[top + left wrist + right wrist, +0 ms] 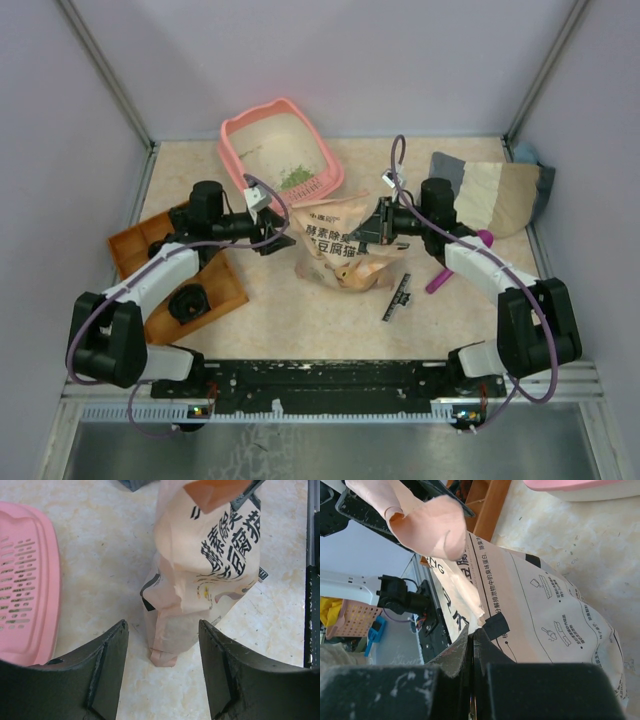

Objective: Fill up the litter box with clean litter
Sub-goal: Close the cat litter bag at the center of the board.

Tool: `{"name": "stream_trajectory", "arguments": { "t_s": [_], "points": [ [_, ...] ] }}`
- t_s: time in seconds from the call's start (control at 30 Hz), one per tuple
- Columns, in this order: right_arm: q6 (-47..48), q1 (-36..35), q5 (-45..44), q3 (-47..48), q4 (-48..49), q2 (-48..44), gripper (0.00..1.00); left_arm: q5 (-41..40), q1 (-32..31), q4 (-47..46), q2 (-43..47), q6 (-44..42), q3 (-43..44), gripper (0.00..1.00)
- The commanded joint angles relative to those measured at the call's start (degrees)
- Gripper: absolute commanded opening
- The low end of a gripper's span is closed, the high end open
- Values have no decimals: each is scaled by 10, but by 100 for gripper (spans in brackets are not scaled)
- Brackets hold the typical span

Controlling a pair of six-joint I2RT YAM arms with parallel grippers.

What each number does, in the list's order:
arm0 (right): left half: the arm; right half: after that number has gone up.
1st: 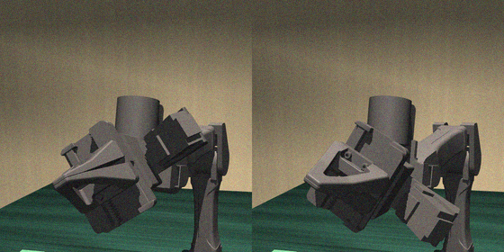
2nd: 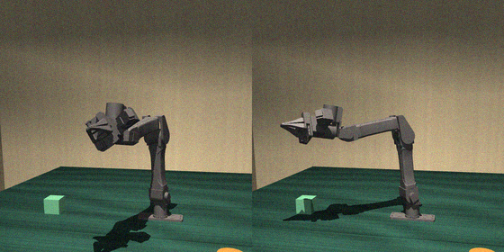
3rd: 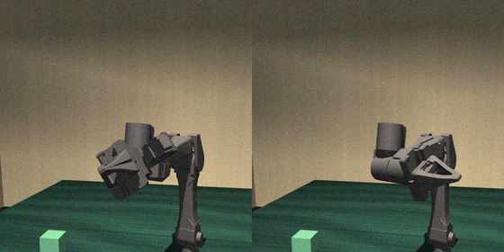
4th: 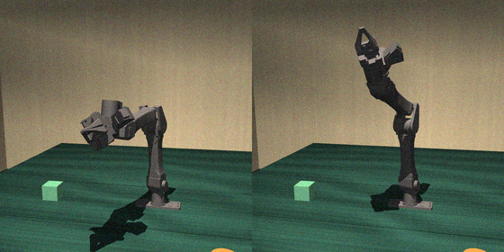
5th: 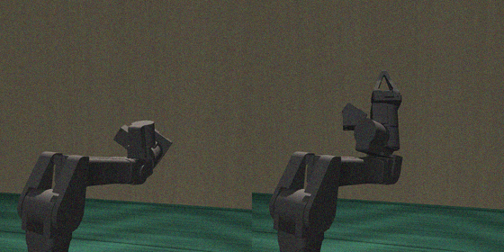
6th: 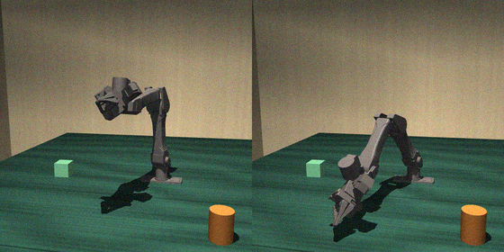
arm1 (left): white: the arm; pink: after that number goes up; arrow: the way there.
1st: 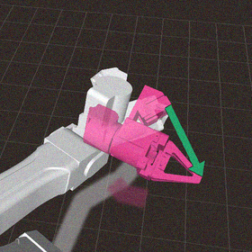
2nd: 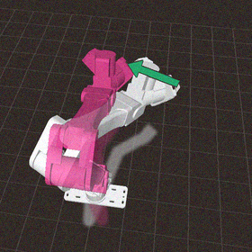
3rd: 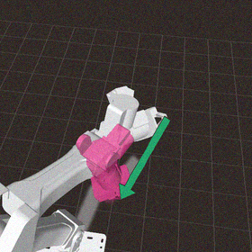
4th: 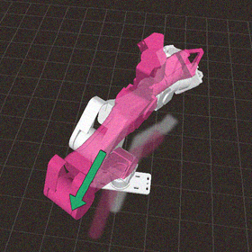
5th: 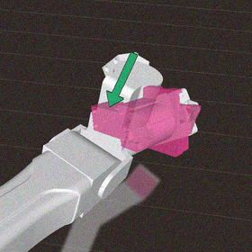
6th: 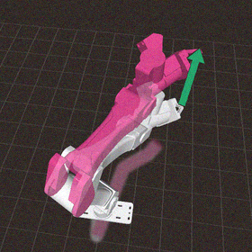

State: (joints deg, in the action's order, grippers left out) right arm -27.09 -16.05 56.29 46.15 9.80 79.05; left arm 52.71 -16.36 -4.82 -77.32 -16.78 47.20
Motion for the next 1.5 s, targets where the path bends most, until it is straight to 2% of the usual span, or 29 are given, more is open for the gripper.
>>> {"name": "stream_trajectory", "arguments": {
  "t_s": [0.0,0.2,0.47,0.53,0.6,0.7,0.73,0.8,0.93,1.03,1.2,1.3,1.33,1.37,1.47],
  "points": [
    [0,4,7,14,11,-2,0,64,-2,-96,6,-16,-22,64],
    [-8,4,6,11,22,-2,0,68,-9,-137,-10,-20,-26,62],
    [-21,5,7,1,39,1,0,95,-25,-178,-34,-20,-28,54],
    [-24,5,7,1,41,1,0,101,-28,-177,-40,-26,-27,49],
    [-24,6,7,0,41,2,0,105,-29,-162,-42,-41,-24,39],
    [-25,21,12,-5,42,2,0,96,-28,-103,-34,-88,-15,8],
    [-28,29,18,-12,47,-1,0,95,-27,-76,-26,-109,-12,1],
    [-35,48,27,-26,57,-5,0,107,-23,-6,-17,-156,0,0],
    [-10,60,23,-34,24,2,0,193,-22,116,-16,-265,45,0],
    [-23,60,25,-44,37,18,0,244,-22,184,-28,-323,72,0],
    [-4,67,9,-38,9,33,0,255,-14,401,-74,-481,162,0],
    [-5,60,30,-27,24,9,0,246,-14,427,-102,-477,191,0],
    [7,54,34,-19,21,-4,16,245,-14,427,-106,-474,194,0],
    [22,43,31,-11,10,-17,27,242,-14,414,-106,-460,189,0],
    [74,15,10,17,-38,-35,47,229,-14,333,-86,-389,158,0]
  ]
}}
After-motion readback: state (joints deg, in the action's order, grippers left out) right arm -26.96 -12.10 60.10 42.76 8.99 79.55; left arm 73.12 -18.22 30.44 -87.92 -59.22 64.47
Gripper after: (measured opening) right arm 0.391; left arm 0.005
